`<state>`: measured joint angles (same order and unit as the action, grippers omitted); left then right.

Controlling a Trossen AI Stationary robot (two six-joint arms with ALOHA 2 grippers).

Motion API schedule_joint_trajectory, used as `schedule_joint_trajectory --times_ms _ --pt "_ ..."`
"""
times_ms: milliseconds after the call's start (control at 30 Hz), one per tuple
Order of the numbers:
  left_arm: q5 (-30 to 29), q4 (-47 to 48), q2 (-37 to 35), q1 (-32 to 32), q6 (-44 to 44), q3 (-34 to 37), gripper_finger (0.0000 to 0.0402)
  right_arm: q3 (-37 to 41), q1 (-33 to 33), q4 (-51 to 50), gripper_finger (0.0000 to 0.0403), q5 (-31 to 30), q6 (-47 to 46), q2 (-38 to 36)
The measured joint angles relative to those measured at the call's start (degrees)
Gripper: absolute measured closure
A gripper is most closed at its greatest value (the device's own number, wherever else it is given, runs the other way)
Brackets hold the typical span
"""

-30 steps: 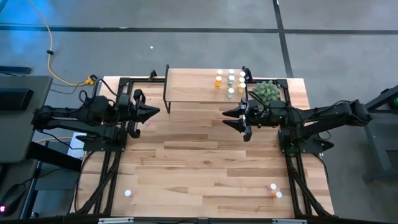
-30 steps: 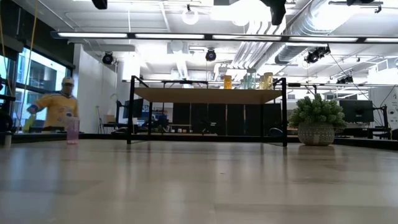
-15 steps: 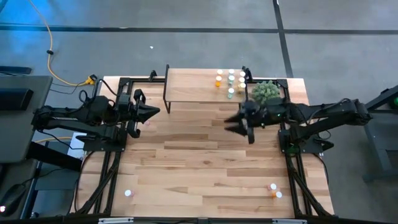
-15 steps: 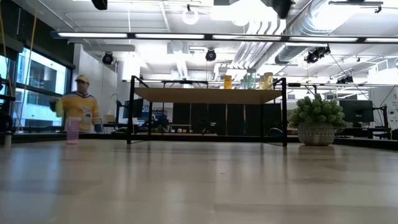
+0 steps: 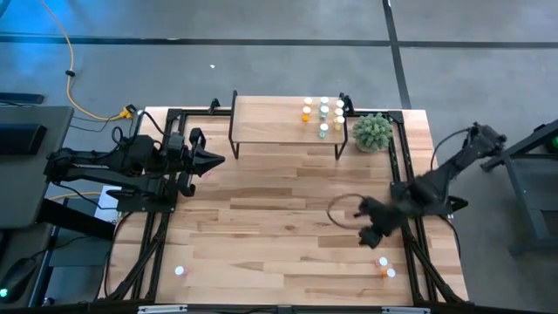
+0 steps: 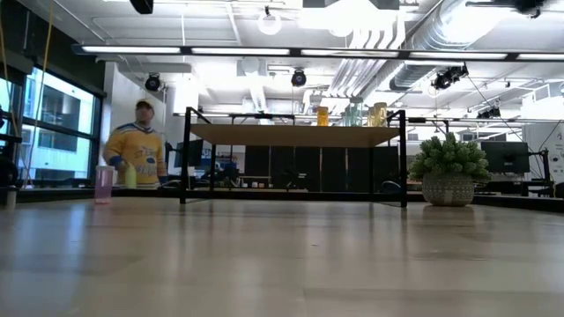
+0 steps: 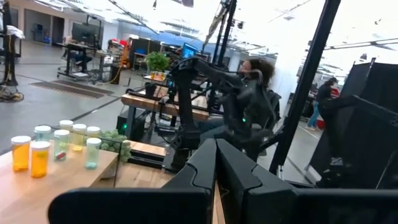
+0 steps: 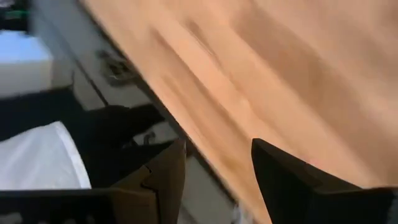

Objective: Pick and place medicine bottles onto shelf by color
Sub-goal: Put the orange pill bottle onto the shelf aligned with the other orange pill bottles

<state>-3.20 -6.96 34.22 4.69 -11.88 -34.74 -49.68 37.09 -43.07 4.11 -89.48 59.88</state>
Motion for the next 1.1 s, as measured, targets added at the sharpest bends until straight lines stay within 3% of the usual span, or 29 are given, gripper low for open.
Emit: schedule_joint_trajectory --times_ms 167,267,467,767,1100 --pt "0.0 0.1 0.0 0.1 0.0 0.0 0.0401 3.9 12.1 -0.1 0.0229 0.3 -25.4 2.5" --pt "0.0 0.1 0.0 0.1 0.0 0.0 0.0401 4.7 16.7 1.6 0.0229 2.0 -32.8 5.4" --pt "-0.3 0.1 0.0 0.1 0.0 0.0 0.0401 4.8 20.6 5.3 0.0229 9.0 -34.8 11.5" --pt "-0.9 -0.1 0.0 0.2 -0.1 0.0 0.0401 4.8 21.5 5.6 0.0229 8.4 -34.8 18.2" --pt "-1.8 -0.2 0.0 0.2 0.0 0.0 0.0401 4.8 21.6 7.7 0.0229 9.4 -33.5 20.9"
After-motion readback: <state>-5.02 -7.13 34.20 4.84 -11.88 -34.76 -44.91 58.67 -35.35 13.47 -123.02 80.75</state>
